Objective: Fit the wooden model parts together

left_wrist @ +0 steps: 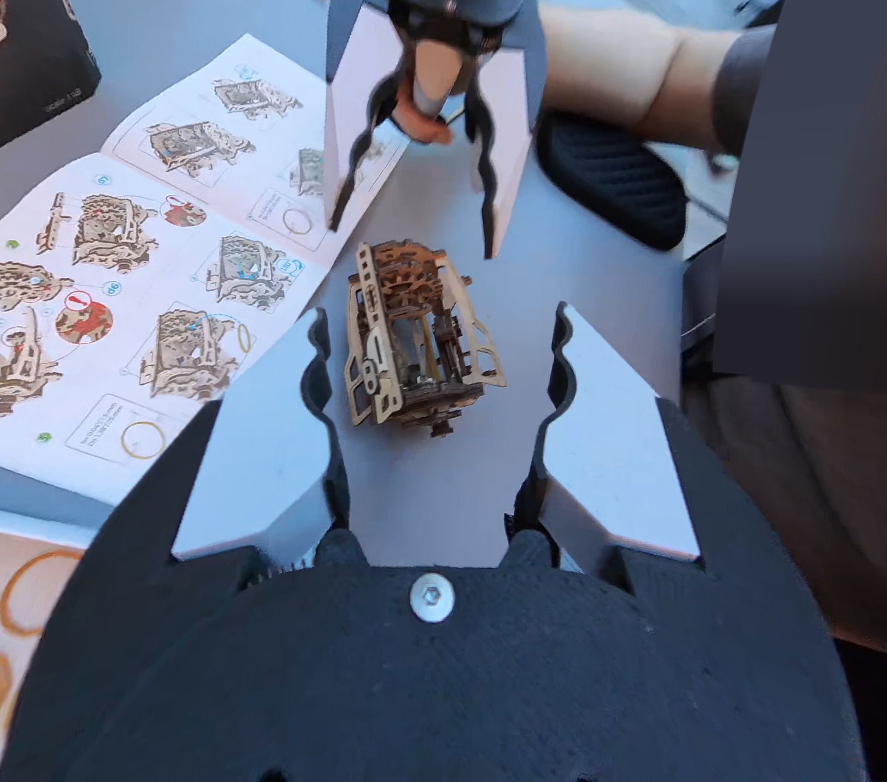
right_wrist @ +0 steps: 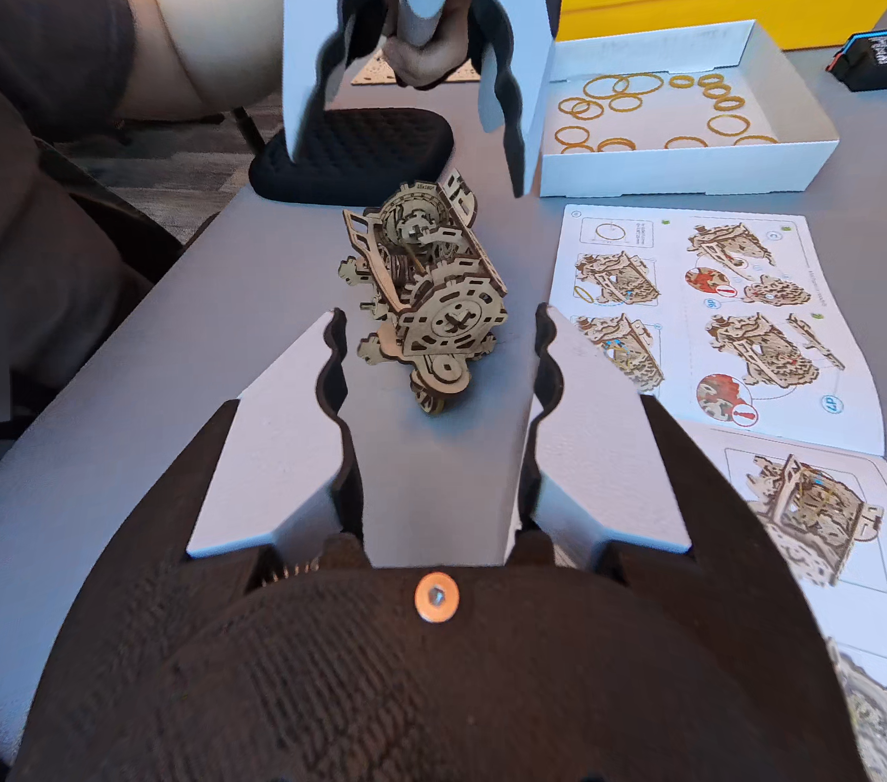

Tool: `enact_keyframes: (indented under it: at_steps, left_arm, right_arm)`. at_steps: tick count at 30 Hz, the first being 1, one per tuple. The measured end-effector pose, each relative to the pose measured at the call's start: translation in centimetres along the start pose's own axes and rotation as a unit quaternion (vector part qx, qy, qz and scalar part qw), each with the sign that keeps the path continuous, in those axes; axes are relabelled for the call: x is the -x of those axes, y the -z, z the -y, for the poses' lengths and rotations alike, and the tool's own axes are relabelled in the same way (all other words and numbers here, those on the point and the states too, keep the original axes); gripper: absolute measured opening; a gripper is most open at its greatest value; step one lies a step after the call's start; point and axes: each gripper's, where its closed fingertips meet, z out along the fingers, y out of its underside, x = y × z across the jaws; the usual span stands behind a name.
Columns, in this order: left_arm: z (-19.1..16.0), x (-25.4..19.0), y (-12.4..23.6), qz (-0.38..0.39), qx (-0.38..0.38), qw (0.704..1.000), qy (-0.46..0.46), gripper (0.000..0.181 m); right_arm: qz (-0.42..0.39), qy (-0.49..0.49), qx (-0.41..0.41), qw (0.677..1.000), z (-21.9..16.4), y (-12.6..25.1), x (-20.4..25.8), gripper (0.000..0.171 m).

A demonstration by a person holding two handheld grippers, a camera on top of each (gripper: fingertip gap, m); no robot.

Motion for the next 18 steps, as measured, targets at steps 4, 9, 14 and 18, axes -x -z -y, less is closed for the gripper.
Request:
enact_keyframes:
  at_steps: [4, 9, 14, 18]
  left_arm:
    - [0.8, -0.2, 0.8, -0.031, -0.052, 0.998, 0.033, 0.093]
    - [-0.8, 0.1, -1.0, -0.007, -0.009, 0.999, 0.034, 0.110]
    - [-1.9, 1.0, -2.4, 0.049, 0.056, 0.997, -0.005, 0.114]
    - [-4.2, 0.8, -2.9, 0.071, 0.121, 0.989, -0.041, 0.120]
  right_arm:
    - [0.031, -0.011, 0.018, 0.999, 0.0, -1.1, -0.2, 0.090]
    - [0.059, -0.030, 0.042, 0.997, -0.7, -2.5, -0.7, 0.089]
    - [0.076, 0.000, 0.028, 0.997, -0.7, -3.0, 0.3, 0.061]
    - [0.045, 0.046, 0.023, 0.998, -0.4, -2.7, 0.6, 0.056]
